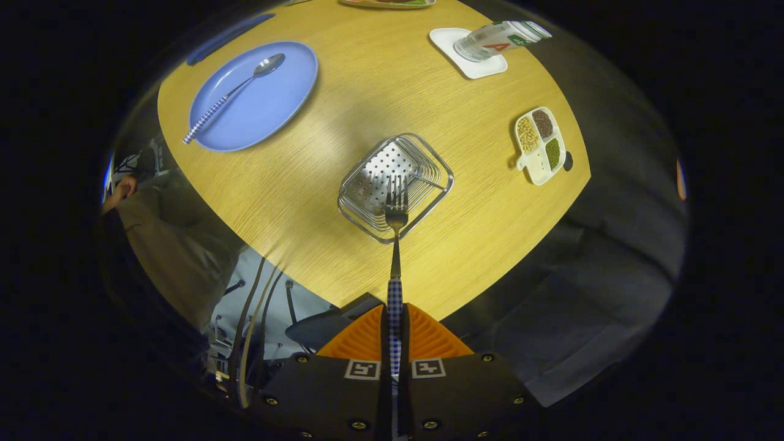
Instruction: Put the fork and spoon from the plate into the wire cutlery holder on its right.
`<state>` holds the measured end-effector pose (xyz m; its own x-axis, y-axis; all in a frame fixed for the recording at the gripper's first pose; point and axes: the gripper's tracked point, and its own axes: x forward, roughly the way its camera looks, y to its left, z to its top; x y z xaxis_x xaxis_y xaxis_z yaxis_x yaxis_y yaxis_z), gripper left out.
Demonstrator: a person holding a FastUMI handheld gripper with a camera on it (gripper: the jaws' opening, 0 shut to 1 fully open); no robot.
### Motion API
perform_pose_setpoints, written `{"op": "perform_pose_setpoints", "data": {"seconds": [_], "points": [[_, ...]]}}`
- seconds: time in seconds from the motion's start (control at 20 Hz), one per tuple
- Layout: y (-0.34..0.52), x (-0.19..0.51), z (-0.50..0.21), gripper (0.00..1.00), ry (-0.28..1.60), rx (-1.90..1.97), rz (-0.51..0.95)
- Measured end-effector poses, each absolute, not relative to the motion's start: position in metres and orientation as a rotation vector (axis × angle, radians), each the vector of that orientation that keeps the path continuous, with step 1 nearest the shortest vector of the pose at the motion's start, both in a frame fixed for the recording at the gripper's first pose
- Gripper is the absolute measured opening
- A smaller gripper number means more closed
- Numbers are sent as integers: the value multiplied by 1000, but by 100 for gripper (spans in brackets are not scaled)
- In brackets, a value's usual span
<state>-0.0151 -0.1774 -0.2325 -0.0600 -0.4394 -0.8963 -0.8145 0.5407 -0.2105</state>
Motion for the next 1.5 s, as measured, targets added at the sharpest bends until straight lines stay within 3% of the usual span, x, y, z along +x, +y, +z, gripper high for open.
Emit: {"op": "perform_pose_setpoints", "data": {"seconds": [0.9,1.1,1.25,1.5], "points": [[-166,13,-281,6,1864,-1005,397],[-162,15,-280,10,1848,-978,388],[-159,19,-269,23,1809,-963,379],[-151,23,-243,25,1710,-919,362]]}}
